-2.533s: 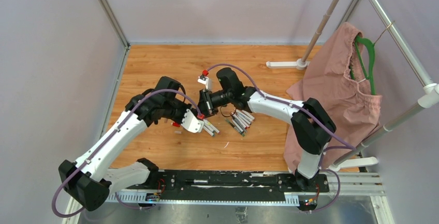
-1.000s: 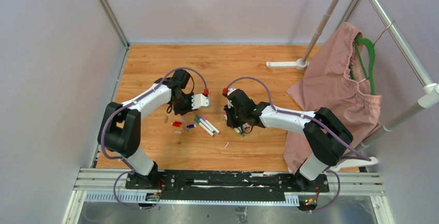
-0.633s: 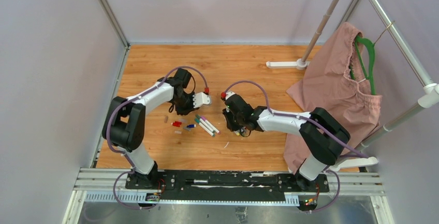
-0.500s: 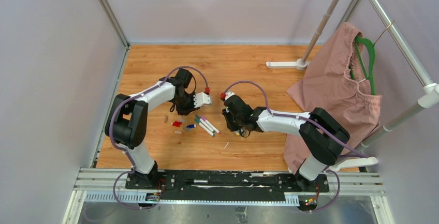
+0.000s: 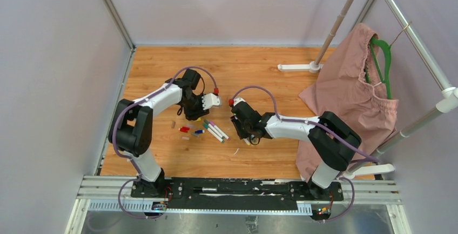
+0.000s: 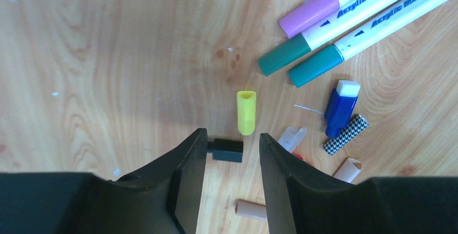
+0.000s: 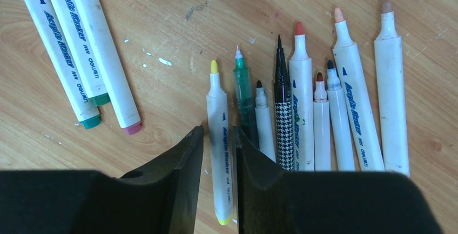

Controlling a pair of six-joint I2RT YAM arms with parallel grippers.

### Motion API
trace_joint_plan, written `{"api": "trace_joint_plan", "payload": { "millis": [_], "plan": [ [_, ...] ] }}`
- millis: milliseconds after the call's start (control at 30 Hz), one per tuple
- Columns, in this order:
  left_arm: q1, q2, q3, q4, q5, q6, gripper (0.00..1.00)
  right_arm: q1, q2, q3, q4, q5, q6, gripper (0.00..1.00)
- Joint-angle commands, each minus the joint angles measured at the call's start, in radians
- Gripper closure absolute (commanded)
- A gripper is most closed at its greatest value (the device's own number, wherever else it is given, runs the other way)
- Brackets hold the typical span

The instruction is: Open the pen caps

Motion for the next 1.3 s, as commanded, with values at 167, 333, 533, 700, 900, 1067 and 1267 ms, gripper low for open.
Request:
{"api": "trace_joint_plan", "payload": {
  "millis": [167,333,533,700,900,1067,1267],
  "plan": [
    [0.016,-0.123,0.194,-0.146,0.001,-0.128,0.41,0.019,-0.049,0.025,-0.075,0.067,-0.005,0.72],
    [0.081,-0.201,0.253,-0.177,0.014,-0.186,0.0,0.031,-0.108,0.036,-0.061,-0.001,-0.012,0.55],
    [0.207,-0.294,0.274,-0.175,0.002,-0.234,0.0,0.032,0.011,0.173,-0.079,-0.137,-0.065,0.53],
    [0.294,-0.35,0.245,-0.149,-0.022,-0.23,0.0,0.035,0.13,0.285,-0.1,-0.181,-0.093,0.63],
    [0.344,-0.437,0.218,-0.092,-0.003,-0.236,0.0,0.039,0.211,0.336,-0.11,-0.21,-0.091,0.66],
    [0.386,-0.475,0.173,-0.009,-0.008,-0.277,0.0,0.049,0.235,0.337,-0.108,-0.215,-0.086,0.67],
    [0.391,-0.492,0.136,0.003,0.026,-0.282,0.0,0.054,0.248,0.313,-0.104,-0.197,-0.084,0.68]
  ]
}}
